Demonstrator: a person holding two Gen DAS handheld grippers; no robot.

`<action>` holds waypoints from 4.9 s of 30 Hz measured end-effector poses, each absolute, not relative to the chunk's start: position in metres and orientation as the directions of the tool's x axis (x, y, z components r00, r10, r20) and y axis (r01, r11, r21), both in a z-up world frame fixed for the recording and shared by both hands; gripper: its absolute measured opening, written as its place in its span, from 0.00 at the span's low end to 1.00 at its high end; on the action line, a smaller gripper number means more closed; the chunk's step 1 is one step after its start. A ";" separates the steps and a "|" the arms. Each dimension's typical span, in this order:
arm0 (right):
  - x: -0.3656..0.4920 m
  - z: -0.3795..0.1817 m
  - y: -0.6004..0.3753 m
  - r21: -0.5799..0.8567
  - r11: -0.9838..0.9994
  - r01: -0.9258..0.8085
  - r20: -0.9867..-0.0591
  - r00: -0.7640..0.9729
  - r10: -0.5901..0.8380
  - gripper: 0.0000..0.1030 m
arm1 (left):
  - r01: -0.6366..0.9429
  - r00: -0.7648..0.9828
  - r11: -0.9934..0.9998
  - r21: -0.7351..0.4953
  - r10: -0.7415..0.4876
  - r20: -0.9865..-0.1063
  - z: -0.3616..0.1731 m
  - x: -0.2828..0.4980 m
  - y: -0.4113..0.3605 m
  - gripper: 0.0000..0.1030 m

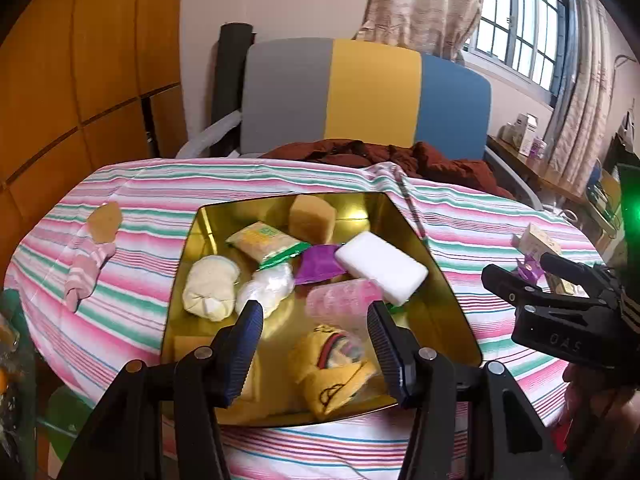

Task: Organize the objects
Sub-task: 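Move both tools from the gold tray back to the remaining items, then grasp the purple snack packet with left tool while right tool grasps the small green box, then carry purple packet and green box into the gold tray, opening both tools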

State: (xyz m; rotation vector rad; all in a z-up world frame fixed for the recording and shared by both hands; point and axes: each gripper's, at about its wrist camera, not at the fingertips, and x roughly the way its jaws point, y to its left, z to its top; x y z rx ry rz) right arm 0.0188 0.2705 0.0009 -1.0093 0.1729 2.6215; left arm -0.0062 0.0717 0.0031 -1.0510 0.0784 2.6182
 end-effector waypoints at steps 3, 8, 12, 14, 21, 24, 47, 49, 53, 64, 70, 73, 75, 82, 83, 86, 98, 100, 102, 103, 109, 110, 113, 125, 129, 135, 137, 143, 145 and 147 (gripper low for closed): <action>0.023 -0.002 0.283 -0.001 -0.930 -0.368 -0.681 -0.681 0.270 0.96 | -0.335 -0.672 -0.940 -0.066 0.287 -0.683 0.003 -0.007 0.081 0.53; 0.030 -0.008 0.303 -0.001 -0.916 -0.402 -0.702 -0.652 0.287 0.96 | -0.379 -0.662 -0.924 -0.056 0.313 -0.681 0.006 -0.008 0.096 0.53; 0.038 -0.010 0.328 0.002 -0.896 -0.444 -0.719 -0.624 0.307 0.96 | -0.418 -0.651 -0.907 -0.049 0.337 -0.680 0.009 -0.009 0.113 0.53; 0.042 -0.010 0.343 0.008 -0.884 -0.467 -0.728 -0.609 0.315 0.96 | -0.441 -0.644 -0.897 -0.043 0.349 -0.681 0.009 -0.009 0.123 0.53; 0.058 -0.002 0.393 -0.002 -0.844 -0.536 -0.746 -0.562 0.358 0.96 | -0.514 -0.618 -0.857 -0.021 0.388 -0.684 0.011 -0.009 0.156 0.53; 0.067 0.002 0.418 -0.012 -0.820 -0.572 -0.744 -0.543 0.390 0.96 | -0.542 -0.609 -0.840 -0.007 0.398 -0.686 0.012 -0.009 0.172 0.53; 0.165 -0.020 0.563 0.292 -0.433 -0.853 -0.769 -0.478 0.424 0.96 | -0.712 -0.487 -0.702 0.015 0.478 -0.730 -0.005 -0.003 0.300 0.53; 0.165 -0.022 0.564 0.301 -0.424 -0.854 -0.772 -0.479 0.418 0.96 | -0.722 -0.477 -0.691 0.017 0.480 -0.736 -0.010 -0.004 0.312 0.53; 0.171 -0.020 0.566 0.319 -0.400 -0.859 -0.759 -0.484 0.435 0.96 | -0.749 -0.430 -0.663 -0.004 0.492 -0.757 -0.020 -0.006 0.336 0.53; 0.187 -0.024 0.579 0.409 -0.321 -0.854 -0.743 -0.516 0.425 0.97 | -0.818 -0.329 -0.575 -0.026 0.504 -0.798 -0.050 -0.027 0.406 0.53; 0.186 -0.029 0.582 0.432 -0.320 -0.843 -0.745 -0.534 0.400 0.97 | -0.870 -0.278 -0.494 -0.009 0.503 -0.819 -0.069 -0.034 0.440 0.54; 0.185 -0.030 0.582 0.439 -0.320 -0.839 -0.747 -0.539 0.389 0.97 | -0.897 -0.251 -0.443 -0.003 0.513 -0.821 -0.075 -0.035 0.455 0.54; 0.184 -0.031 0.582 0.439 -0.324 -0.838 -0.750 -0.540 0.381 0.97 | -0.908 -0.250 -0.418 0.015 0.513 -0.821 -0.078 -0.037 0.465 0.54; 0.185 -0.034 0.585 0.449 -0.310 -0.838 -0.752 -0.541 0.377 0.97 | -0.914 -0.243 -0.403 0.045 0.457 -0.855 -0.104 -0.050 0.486 0.43; 0.186 -0.034 0.585 0.452 -0.306 -0.838 -0.750 -0.543 0.378 0.97 | -0.912 -0.230 -0.408 0.027 0.457 -0.859 -0.107 -0.053 0.486 0.42; 0.192 -0.036 0.589 0.478 -0.279 -0.833 -0.742 -0.553 0.378 0.97 | -0.903 -0.214 -0.429 -0.009 0.468 -0.858 -0.110 -0.056 0.483 0.40; 0.200 -0.049 0.600 0.473 -0.191 -0.860 -0.774 -0.509 0.376 0.95 | -0.844 -0.261 -0.536 -0.013 0.432 -0.863 -0.106 -0.041 0.434 0.38; 0.197 -0.051 0.600 0.463 -0.199 -0.864 -0.783 -0.504 0.365 0.91 | -0.830 -0.257 -0.557 -0.035 0.437 -0.862 -0.105 -0.038 0.421 0.38; 0.192 -0.051 0.597 0.437 -0.224 -0.871 -0.793 -0.491 0.361 0.81 | -0.818 -0.259 -0.573 -0.054 0.450 -0.855 -0.104 -0.033 0.403 0.38; 0.189 -0.050 0.596 0.424 -0.245 -0.872 -0.796 -0.488 0.358 0.74 | -0.815 -0.267 -0.578 -0.049 0.450 -0.852 -0.104 -0.029 0.396 0.38; 0.153 -0.052 0.581 0.324 -0.409 -0.853 -0.829 -0.464 0.312 0.50 | -0.803 -0.299 -0.594 -0.049 0.472 -0.829 -0.104 -0.002 0.354 0.38; 0.148 -0.053 0.578 0.310 -0.429 -0.848 -0.836 -0.458 0.302 0.49 | -0.804 -0.304 -0.593 -0.047 0.477 -0.824 -0.105 0.000 0.352 0.38; 0.138 -0.057 0.574 0.266 -0.465 -0.844 -0.852 -0.431 0.295 0.49 | -0.804 -0.317 -0.592 -0.049 0.497 -0.808 -0.109 0.004 0.345 0.38; 0.103 -0.077 0.576 0.055 -0.552 -0.832 -0.902 -0.279 0.331 0.48 | -0.802 -0.299 -0.589 -0.101 0.542 -0.786 -0.111 0.001 0.342 0.40; 0.097 -0.086 0.578 0.022 -0.560 -0.828 -0.917 -0.241 0.319 0.29 | -0.804 -0.305 -0.586 -0.100 0.550 -0.778 -0.112 0.002 0.342 0.40; 0.093 -0.082 0.564 0.200 -0.629 -0.751 -0.900 -0.395 0.186 0.29 | -0.804 -0.303 -0.587 -0.095 0.542 -0.784 -0.109 0.004 0.341 0.38; 0.083 -0.083 0.555 0.201 -0.678 -0.707 -0.901 -0.405 0.156 0.29 | -0.798 -0.295 -0.593 -0.110 0.543 -0.786 -0.105 0.004 0.337 0.38; 0.061 -0.088 0.529 0.178 -0.798 -0.576 -0.910 -0.406 0.090 0.29 | -0.799 -0.343 -0.595 -0.087 0.569 -0.747 -0.072 0.019 0.324 0.38; 0.059 -0.087 0.524 0.166 -0.815 -0.555 -0.909 -0.406 0.091 0.29 | -0.796 -0.364 -0.601 -0.076 0.575 -0.733 -0.059 0.024 0.318 0.38; 0.060 -0.085 0.520 0.163 -0.824 -0.543 -0.905 -0.414 0.095 0.29 | -0.791 -0.394 -0.609 -0.061 0.583 -0.711 -0.045 0.030 0.311 0.38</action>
